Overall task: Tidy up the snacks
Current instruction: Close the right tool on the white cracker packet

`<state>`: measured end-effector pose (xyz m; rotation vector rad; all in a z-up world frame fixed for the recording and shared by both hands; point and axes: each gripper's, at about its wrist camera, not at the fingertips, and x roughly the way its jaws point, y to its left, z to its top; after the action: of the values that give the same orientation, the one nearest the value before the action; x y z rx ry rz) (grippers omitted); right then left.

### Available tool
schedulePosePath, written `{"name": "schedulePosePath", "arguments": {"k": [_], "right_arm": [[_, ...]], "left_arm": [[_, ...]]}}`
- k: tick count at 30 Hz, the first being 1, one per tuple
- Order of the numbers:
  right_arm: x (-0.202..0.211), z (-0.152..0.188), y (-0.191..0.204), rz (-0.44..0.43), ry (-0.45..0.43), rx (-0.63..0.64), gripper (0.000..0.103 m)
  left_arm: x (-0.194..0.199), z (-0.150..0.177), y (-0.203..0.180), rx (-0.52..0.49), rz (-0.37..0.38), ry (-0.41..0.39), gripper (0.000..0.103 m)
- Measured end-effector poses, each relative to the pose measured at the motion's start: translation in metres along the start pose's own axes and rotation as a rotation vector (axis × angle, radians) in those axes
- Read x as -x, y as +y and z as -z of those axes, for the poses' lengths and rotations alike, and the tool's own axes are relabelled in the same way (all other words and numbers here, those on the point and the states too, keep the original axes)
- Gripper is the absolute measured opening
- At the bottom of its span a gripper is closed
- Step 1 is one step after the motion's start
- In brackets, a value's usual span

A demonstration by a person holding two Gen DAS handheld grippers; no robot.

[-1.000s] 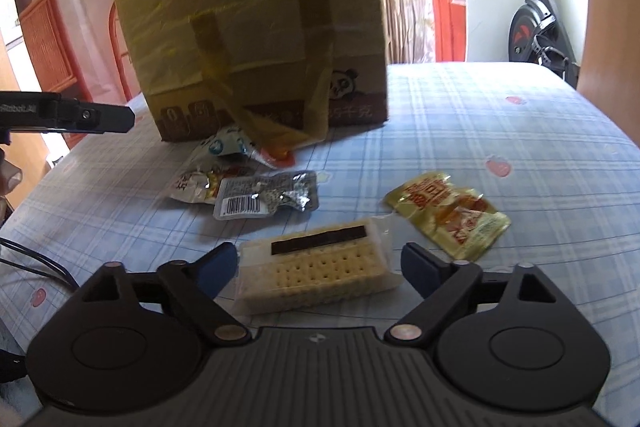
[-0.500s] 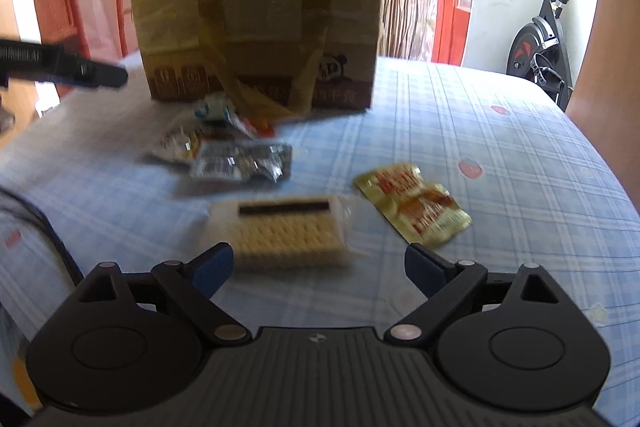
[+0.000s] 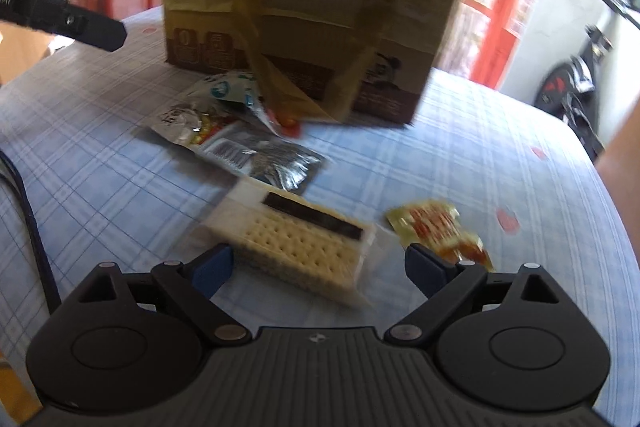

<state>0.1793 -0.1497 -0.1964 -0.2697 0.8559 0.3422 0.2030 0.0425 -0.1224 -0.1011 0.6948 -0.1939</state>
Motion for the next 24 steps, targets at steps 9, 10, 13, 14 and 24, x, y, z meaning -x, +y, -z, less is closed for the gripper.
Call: {"name": "schedulePosePath", "arguments": {"k": [9,10,13,14,24], "right_arm": [[-0.022,-0.021,-0.005,-0.08,0.0,0.106,0.098],[-0.023,-0.022,-0.006,-0.094,0.005,0.104,0.096],[-0.024,-0.023,-0.012,-0.164,0.023,0.072,0.085],[-0.024,-0.023,-0.014,-0.173,0.028,0.054,0.083],[-0.003,-0.016,-0.023,-0.206,0.09,-0.188,0.073]], "left_arm": [[0.001,0.0,0.004,0.006,-0.012,0.003,0.074],[0.001,0.001,0.003,0.006,-0.014,0.004,0.074],[0.0,0.001,0.003,0.007,-0.017,0.008,0.074],[0.0,0.001,0.003,0.009,-0.018,0.008,0.074],[-0.001,0.002,0.007,0.022,-0.02,0.01,0.074]]}}
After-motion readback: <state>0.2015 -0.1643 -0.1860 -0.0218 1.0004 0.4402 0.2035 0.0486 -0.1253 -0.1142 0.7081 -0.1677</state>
